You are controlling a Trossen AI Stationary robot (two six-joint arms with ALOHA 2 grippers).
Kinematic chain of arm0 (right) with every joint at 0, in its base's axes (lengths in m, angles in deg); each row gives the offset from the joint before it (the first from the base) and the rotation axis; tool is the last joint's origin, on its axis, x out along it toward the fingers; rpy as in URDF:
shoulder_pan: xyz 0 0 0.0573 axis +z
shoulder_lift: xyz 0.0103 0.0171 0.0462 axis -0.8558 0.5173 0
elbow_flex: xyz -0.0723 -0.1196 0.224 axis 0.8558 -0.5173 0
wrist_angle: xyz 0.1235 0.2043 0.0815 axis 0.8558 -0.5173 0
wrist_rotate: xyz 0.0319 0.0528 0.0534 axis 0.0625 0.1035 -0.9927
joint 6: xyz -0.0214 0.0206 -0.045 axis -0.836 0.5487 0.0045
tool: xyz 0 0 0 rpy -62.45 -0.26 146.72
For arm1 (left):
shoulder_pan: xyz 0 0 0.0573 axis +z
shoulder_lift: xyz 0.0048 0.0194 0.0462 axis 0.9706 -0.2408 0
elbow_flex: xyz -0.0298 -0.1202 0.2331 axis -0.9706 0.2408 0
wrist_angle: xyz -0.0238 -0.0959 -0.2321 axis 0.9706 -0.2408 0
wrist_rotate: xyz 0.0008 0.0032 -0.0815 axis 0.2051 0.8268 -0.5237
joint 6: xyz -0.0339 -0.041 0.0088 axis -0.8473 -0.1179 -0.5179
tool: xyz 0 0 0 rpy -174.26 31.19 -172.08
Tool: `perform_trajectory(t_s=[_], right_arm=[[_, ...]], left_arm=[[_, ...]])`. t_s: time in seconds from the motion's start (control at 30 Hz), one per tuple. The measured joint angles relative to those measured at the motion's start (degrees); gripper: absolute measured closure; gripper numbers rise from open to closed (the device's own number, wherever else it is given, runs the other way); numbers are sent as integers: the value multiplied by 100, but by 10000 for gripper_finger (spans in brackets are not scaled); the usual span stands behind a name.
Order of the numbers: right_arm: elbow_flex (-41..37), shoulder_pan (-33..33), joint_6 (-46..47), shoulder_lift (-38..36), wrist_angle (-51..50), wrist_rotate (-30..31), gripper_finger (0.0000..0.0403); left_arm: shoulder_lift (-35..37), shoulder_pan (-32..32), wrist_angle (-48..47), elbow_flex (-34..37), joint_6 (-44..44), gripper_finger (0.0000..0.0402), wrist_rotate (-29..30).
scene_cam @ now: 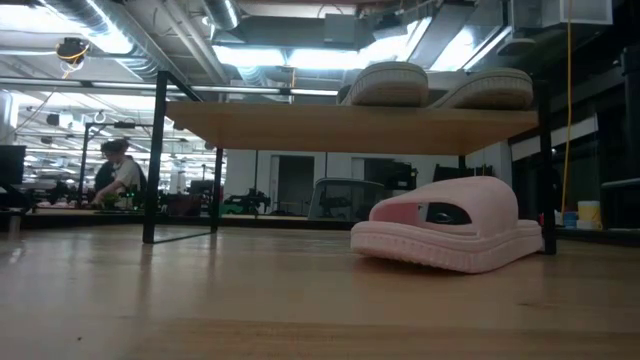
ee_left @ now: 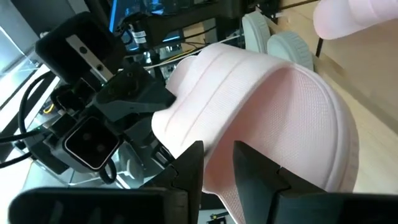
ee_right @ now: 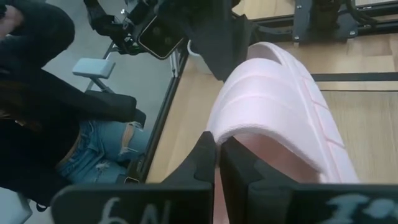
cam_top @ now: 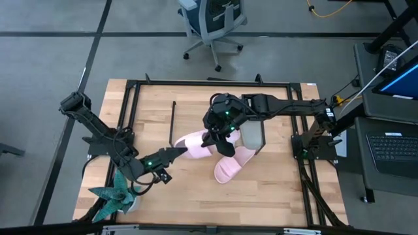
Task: Pick and place slides into the shelf
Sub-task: Put the left pink slide on the shelf
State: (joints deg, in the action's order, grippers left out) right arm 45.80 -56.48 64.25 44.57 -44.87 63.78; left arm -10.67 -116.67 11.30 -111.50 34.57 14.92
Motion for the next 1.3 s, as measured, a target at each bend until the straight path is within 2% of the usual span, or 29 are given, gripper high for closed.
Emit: perform_trajectory(t_s=[0.27, 0.67, 0.8, 1.1, 1.2, 1.3], right_arm=[[0, -4, 4, 0, 25, 11, 393], [0, -2, -4, 0, 47, 0, 393], [0, 0, 0, 0, 110, -25, 393], [0, 4, -12, 0, 141, -145, 393], [0, 10, -66, 0, 129, -151, 393], [0, 9, -169, 0, 128, -148, 393]], left_arm=[[0, 270, -4, 0, 242, 321, -9], [0, 315, 178, 0, 689, 321, -63], [2, 348, 590, 0, 725, 321, -117], [-7, 432, 645, 2, 727, 322, -270], [-9, 359, 678, 0, 721, 338, -271], [-11, 317, 731, 0, 691, 372, -201]])
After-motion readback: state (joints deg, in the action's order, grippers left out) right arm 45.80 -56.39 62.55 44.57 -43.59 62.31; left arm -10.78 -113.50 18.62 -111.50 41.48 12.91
